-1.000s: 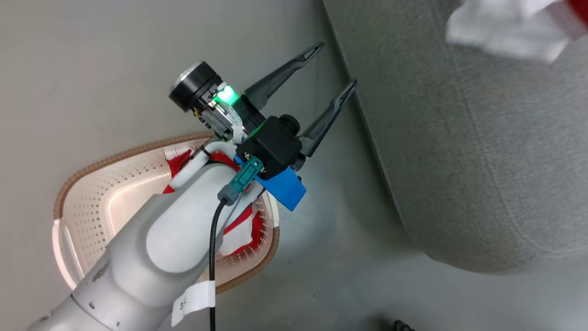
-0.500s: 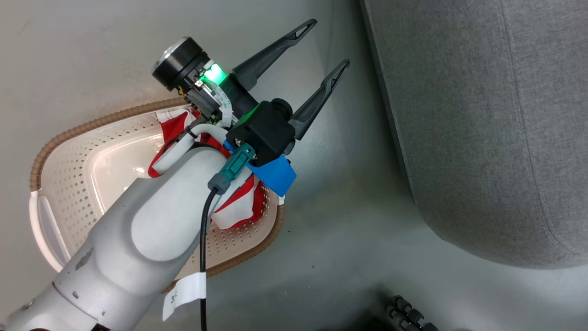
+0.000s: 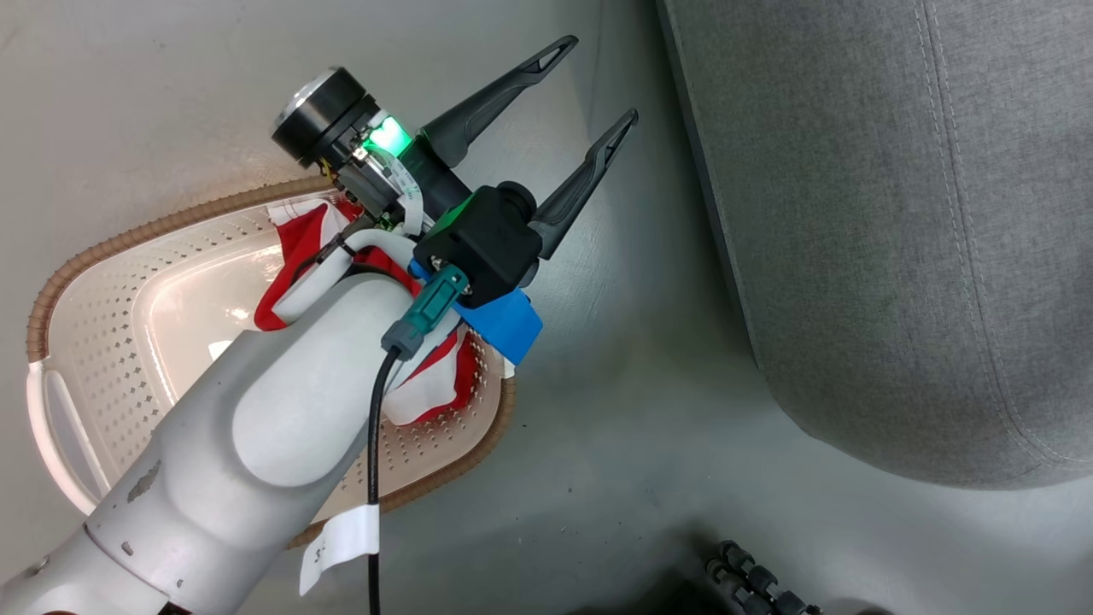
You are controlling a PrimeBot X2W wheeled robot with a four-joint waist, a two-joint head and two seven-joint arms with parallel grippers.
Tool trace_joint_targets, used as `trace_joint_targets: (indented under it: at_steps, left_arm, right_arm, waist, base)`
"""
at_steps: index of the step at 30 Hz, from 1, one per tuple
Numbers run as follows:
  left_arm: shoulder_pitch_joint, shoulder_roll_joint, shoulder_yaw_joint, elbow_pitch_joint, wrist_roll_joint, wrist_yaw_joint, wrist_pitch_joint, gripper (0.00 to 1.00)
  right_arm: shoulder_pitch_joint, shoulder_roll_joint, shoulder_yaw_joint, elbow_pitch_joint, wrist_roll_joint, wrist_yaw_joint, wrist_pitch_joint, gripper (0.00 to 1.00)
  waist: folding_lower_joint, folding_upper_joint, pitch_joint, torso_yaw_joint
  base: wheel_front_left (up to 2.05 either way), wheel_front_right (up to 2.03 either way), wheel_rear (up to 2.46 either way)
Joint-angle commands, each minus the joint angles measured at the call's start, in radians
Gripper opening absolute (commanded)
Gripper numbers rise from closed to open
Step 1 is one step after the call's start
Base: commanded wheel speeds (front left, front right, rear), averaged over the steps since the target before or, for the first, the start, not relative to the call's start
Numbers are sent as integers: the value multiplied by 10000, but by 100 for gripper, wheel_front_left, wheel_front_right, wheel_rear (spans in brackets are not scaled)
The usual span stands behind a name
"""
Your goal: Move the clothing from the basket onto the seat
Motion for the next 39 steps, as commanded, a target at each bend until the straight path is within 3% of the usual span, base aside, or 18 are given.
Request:
trace_joint_targets:
  at_steps: [1,2,3,4,5,22,29,39]
  left_arm:
    - [-150,69,13,-38,-38,38,51,100]
    - [-157,81,8,-39,-58,42,55,100]
    - [-147,95,7,-28,-77,54,34,100]
    - [-118,100,5,-11,-100,63,28,100]
    - [-77,92,-8,8,-115,84,17,100]
    - [1068,-642,282,218,-713,528,-287,100]
    - [2000,-775,1144,-356,-800,893,-293,100]
    - [3348,-1015,2771,-1023,-717,1165,-295,100]
  right_arm:
    - [94,77,-25,57,8,1,-37,0]
    - [142,132,-1,107,-9,1,-37,19]
    - [201,194,39,164,-30,1,-37,47]
    - [243,213,65,157,-66,1,-38,95]
    - [283,223,73,115,-73,1,-37,100]
    - [3638,452,854,-3273,-94,1,-37,100]
    - [4266,677,1836,-4309,-356,1,-37,100]
    - [4583,841,3764,-4823,-555,1,-37,100]
  waist:
    - [-1,0,-25,-11]
    - [-1,0,-51,-19]
    - [-1,0,-92,-35]
    - [-1,0,-142,-48]
    - [-1,0,-201,-56]
    - [-1,0,-2719,373]
    - [-1,0,-3915,1078]
    - [-1,0,-5206,2410]
  base:
    - [0,0,0]
    - [0,0,0]
    - [0,0,0]
    - [0,0,0]
    - [0,0,0]
    - [0,0,0]
    - [0,0,0]
    - [0,0,0]
